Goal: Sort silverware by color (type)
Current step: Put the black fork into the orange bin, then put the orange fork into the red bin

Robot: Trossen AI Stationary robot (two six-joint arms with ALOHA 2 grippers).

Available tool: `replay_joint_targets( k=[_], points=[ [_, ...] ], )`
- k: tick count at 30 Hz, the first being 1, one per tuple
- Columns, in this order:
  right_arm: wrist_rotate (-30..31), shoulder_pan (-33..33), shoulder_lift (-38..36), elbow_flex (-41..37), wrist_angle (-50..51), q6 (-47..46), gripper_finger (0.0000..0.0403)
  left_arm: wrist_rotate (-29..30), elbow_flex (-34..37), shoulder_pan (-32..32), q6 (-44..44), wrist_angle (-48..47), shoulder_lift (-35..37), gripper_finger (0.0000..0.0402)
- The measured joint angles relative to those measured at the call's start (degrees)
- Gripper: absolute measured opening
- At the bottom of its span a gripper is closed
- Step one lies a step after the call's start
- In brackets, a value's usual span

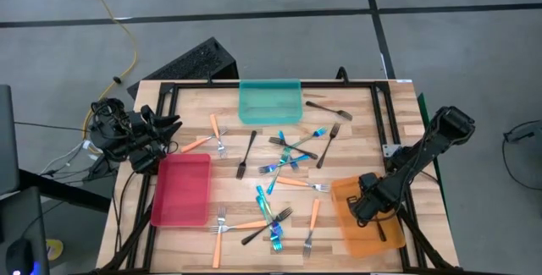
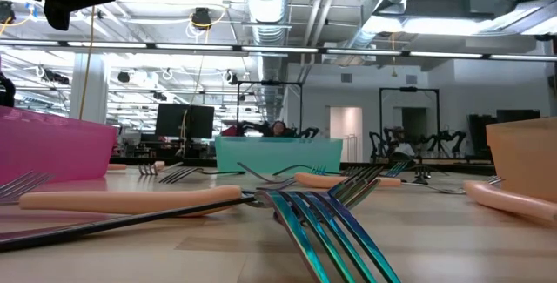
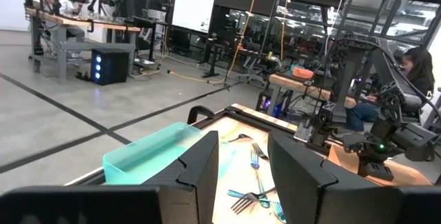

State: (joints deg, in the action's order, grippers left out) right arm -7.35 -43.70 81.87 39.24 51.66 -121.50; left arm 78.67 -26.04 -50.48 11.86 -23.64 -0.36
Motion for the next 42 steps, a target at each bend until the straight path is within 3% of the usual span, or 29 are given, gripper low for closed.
replay_joint_targets(
  k=[10, 25, 37, 42],
  points=[
    [0.1, 0.0, 0.0, 0.0, -0.2, 0.0, 0.006, 0.0, 0.0, 0.0, 0.0, 0.0, 0.0, 0.0112],
    [0.2, 0.0, 0.0, 0.0, -0.3, 1.8, 0.0125, -0.3, 0.0, 0.0, -0.4, 0.0, 0.0, 0.0112],
    [2.4, 3.9, -3.4, 10.2, 12.6, 15.2, 0.0123, -0.2, 0.0, 0.0, -0.4, 0.0, 0.0, 0.0112],
    [7.9, 7.0, -6.6, 15.3, 15.4, 23.0, 0.0123, -0.2, 0.0, 0.0, -0.4, 0.0, 0.0, 0.0112]
  ],
)
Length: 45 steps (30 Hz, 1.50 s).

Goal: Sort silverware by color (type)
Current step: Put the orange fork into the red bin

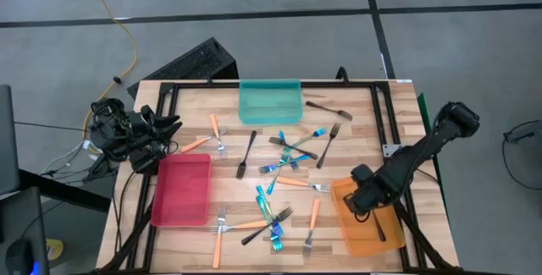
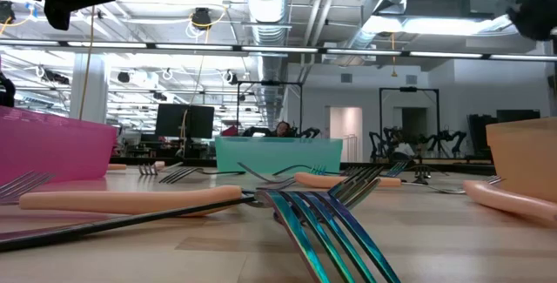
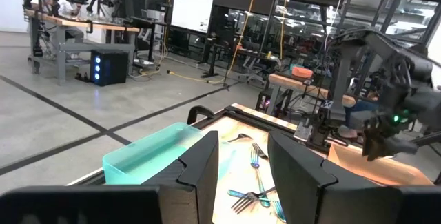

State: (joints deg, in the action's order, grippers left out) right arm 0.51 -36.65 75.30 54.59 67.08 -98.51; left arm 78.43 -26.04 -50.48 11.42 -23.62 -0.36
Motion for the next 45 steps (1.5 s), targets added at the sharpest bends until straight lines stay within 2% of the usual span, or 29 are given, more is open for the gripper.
replay_joint_targets(
  k=[7, 10, 13, 18, 22, 26, 31, 38, 45],
  points=[
    [13.0, 5.6, -2.0, 6.0, -1.4, 14.8, 0.0123, 0.0, 0.0, 0.0, 0.0, 0.0, 0.0, 0.0112],
    [19.8, 8.7, -2.0, 7.1, -6.8, 25.9, 0.0123, 0.0, 0.0, 0.0, 0.0, 0.0, 0.0, 0.0112],
    [22.0, 12.5, -2.0, 7.1, -14.8, 38.6, 0.0123, 0.0, 0.0, 0.0, 0.0, 0.0, 0.0, 0.0112],
    [20.8, 17.9, -1.9, 7.1, -27.6, 57.4, 0.0126, 0.0, 0.0, 0.0, 0.0, 0.0, 0.0, 0.0112],
    [19.1, 21.2, -1.9, 7.1, -31.7, 66.3, 0.015, 0.0, 0.0, 0.0, 0.0, 0.0, 0.0, 0.0112],
    [18.3, 23.4, -0.3, 7.1, -31.4, 70.4, 0.0186, 0.0, 0.0, 0.0, 0.0, 0.0, 0.0, 0.0112],
    [14.5, 25.7, 4.7, 7.1, -33.0, 75.3, 0.022, 0.0, 0.0, 0.0, -0.3, -0.1, 0.0, 0.0112],
    [7.3, 28.1, 14.0, 7.0, -33.1, 81.1, 0.022, 0.3, 0.0, 0.0, -0.4, -0.1, 0.0, 0.0112],
    [1.0, 29.8, 19.7, 7.0, -32.3, 82.6, 0.0214, 0.2, 0.0, 0.0, -0.2, 0.0, 0.0, 0.0112]
  ],
)
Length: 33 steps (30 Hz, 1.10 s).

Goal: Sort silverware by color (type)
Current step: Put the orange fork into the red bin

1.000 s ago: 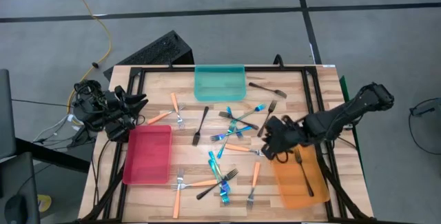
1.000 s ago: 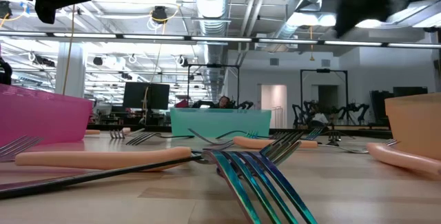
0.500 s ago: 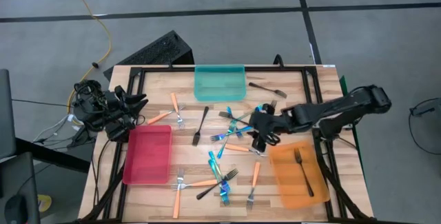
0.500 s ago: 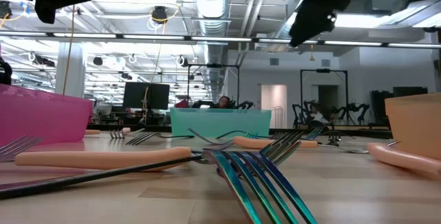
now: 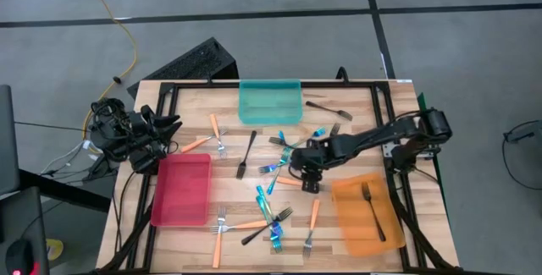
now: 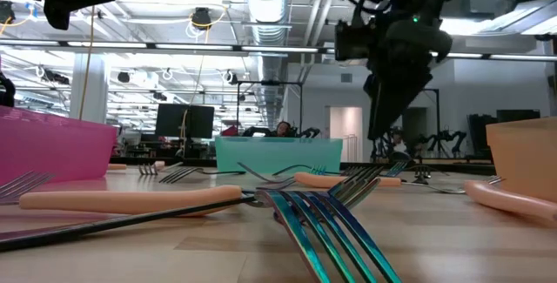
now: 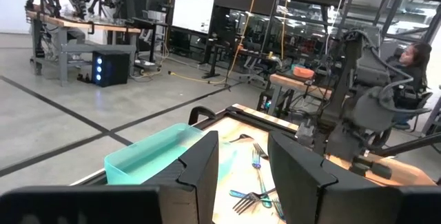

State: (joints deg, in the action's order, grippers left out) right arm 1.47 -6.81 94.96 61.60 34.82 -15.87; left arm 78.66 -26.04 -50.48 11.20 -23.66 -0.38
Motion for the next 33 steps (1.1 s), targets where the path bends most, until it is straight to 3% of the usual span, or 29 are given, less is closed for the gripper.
replay_joint_targets(
  k=[15, 33],
  points=[
    [-3.7, -0.6, 8.2, 0.1, -1.3, 1.3, 0.0214, -0.2, 0.0, 0.0, 0.0, 0.0, 0.0, 0.0112],
    [-4.6, -1.3, 7.0, 4.8, -0.2, 0.9, 0.0214, -0.2, 0.0, 0.0, 0.0, 0.0, 0.0, 0.0112]
  ],
)
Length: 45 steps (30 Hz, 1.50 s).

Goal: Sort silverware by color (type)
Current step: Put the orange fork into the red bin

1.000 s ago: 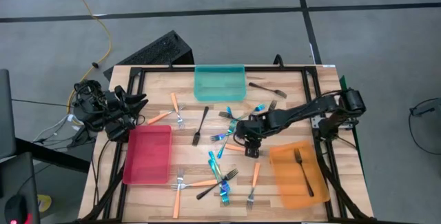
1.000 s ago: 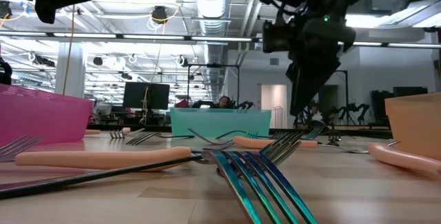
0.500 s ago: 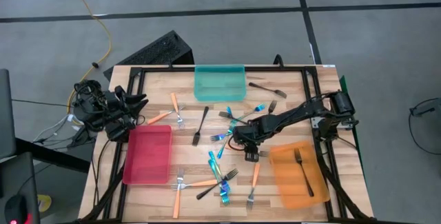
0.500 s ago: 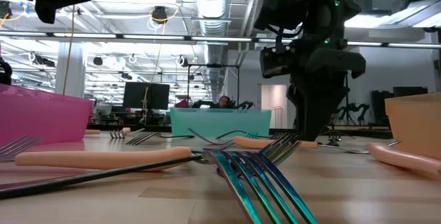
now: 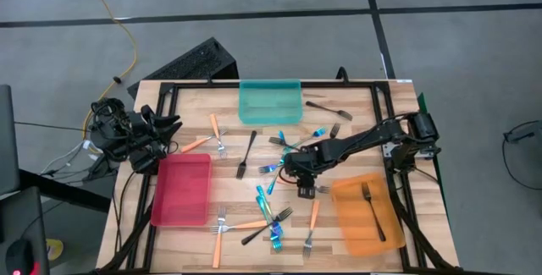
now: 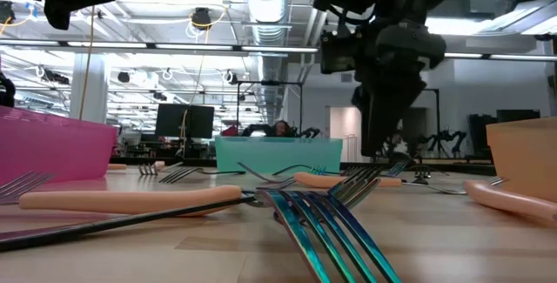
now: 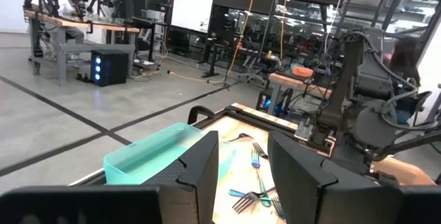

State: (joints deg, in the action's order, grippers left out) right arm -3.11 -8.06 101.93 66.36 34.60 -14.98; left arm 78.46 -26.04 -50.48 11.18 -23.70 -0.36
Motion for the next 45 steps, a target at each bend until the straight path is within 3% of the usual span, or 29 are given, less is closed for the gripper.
replay_joint_targets(
  k=[21, 33, 38, 45],
  points=[
    [3.5, -1.7, 0.6, -2.0, -0.6, -2.1, 0.0214, 0.0, 0.0, 0.0, 0.5, -1.5, 0.0, 0.0112],
    [4.4, -2.1, 5.8, -1.5, 0.0, -3.1, 0.0211, 0.0, 0.0, 0.0, 0.5, -1.5, 0.0, 0.0112],
    [5.2, -2.0, 5.3, -1.6, 1.2, -3.6, 0.0178, 0.0, 0.0, 0.0, 0.6, -1.5, 0.0, 0.0112],
    [6.1, -1.5, 5.3, -1.6, 1.8, -4.1, 0.008, 0.0, 0.0, 0.0, 0.7, -1.4, 0.0, 0.0112]
  ],
)
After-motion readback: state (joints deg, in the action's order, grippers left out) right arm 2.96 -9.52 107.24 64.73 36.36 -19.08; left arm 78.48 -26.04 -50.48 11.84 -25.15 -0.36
